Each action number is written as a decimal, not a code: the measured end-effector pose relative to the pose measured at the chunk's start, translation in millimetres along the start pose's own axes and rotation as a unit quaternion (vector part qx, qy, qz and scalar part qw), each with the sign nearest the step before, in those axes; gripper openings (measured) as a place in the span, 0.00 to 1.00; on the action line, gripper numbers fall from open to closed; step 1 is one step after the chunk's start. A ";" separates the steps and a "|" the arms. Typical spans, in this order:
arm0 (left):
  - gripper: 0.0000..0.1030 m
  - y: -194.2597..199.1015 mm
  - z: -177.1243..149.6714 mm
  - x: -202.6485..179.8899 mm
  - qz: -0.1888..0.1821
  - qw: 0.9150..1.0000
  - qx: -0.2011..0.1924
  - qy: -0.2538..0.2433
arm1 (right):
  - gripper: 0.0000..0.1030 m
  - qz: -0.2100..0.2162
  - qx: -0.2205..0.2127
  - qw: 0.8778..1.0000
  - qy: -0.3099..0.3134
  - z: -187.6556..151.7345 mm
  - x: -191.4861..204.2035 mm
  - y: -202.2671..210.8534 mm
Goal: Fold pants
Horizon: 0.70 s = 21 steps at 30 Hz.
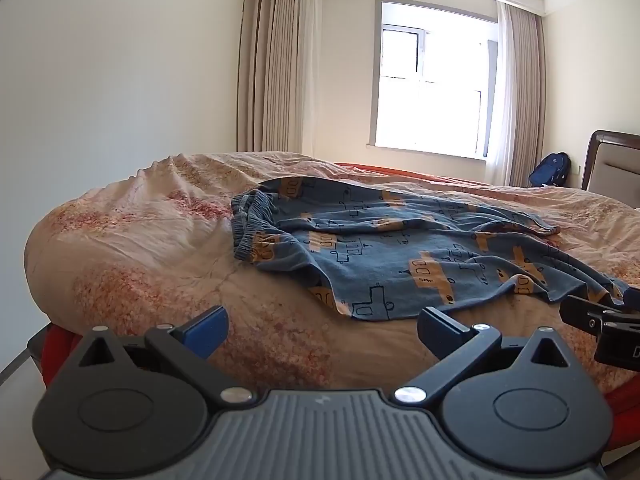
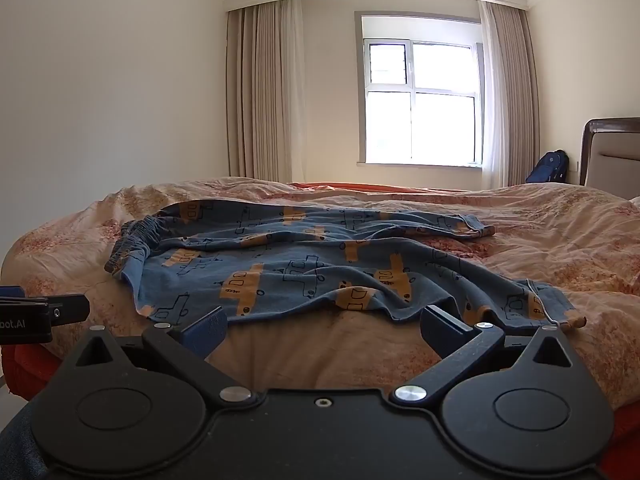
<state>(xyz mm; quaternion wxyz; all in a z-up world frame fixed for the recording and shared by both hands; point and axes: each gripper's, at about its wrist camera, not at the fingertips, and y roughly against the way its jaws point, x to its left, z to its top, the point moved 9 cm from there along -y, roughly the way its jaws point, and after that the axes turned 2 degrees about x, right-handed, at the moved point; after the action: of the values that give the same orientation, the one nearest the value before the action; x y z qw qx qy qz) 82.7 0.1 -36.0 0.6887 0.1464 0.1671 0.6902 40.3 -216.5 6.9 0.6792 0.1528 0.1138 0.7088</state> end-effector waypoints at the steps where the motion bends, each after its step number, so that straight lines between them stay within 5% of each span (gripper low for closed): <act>1: 1.00 0.0 0.0 0.0 0.000 1.000 0.000 0.000 | 1.00 0.000 0.000 1.000 0.000 0.1 0.0 0.1; 21: 1.00 0.6 4.5 3.9 0.002 1.000 0.004 -0.002 | 1.00 0.004 0.002 1.000 0.001 0.9 2.1 0.3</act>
<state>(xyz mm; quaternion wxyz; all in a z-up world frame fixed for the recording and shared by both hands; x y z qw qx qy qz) 84.0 4.0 -31.8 0.6868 0.1512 0.1681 0.6908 40.3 -214.5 7.9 0.6763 0.1535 0.1154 0.7111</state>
